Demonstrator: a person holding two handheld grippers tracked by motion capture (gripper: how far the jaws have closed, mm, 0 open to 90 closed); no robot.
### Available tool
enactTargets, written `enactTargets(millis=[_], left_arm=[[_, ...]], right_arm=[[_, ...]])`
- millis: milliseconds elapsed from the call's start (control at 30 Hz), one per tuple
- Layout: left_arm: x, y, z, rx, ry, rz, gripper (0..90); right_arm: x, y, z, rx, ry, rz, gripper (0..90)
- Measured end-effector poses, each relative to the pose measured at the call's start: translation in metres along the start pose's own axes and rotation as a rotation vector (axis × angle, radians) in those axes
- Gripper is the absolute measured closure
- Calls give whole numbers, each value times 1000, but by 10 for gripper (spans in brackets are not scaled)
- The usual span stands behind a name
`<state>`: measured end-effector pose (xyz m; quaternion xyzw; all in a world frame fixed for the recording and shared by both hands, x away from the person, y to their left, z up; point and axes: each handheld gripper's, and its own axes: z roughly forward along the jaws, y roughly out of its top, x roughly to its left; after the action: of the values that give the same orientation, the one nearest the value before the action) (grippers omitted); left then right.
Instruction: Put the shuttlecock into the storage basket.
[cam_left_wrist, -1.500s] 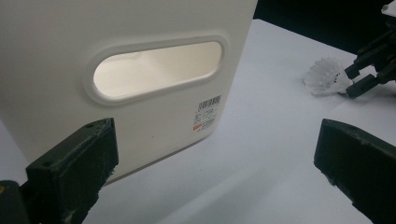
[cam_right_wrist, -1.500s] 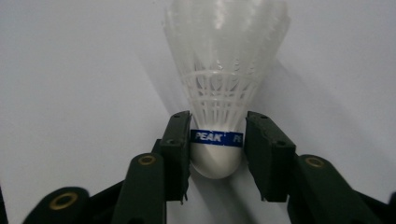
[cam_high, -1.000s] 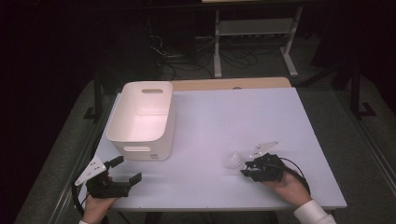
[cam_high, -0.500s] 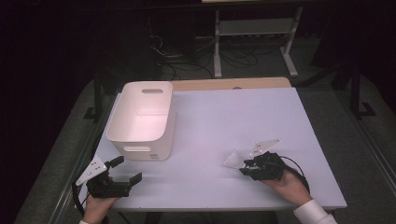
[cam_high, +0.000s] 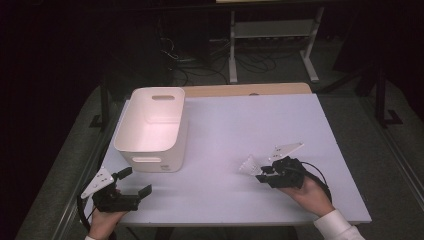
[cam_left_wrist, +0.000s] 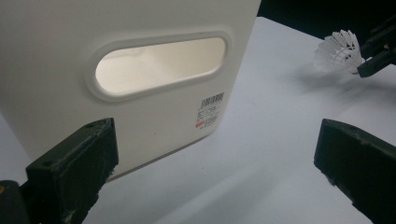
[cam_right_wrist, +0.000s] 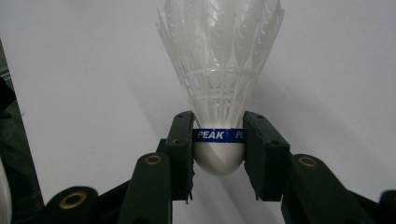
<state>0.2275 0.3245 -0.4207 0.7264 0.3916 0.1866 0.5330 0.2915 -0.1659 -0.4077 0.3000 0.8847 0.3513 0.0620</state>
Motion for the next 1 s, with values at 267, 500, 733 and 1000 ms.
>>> enactTargets(millis=[267, 500, 733, 1000], left_arm=[[0, 0, 0, 2, 3, 3, 0], [1, 0, -1, 1, 3, 6, 0], [1, 0, -1, -1, 1, 5, 0], [0, 0, 0, -13, 1, -4, 0]], right_arm=[[-2, 12, -6, -27, 13, -9, 630], [-4, 19, -13, -49, 19, -5, 630], [-5, 26, -12, -57, 27, -3, 630], [-4, 40, -13, -53, 30, -22, 630]])
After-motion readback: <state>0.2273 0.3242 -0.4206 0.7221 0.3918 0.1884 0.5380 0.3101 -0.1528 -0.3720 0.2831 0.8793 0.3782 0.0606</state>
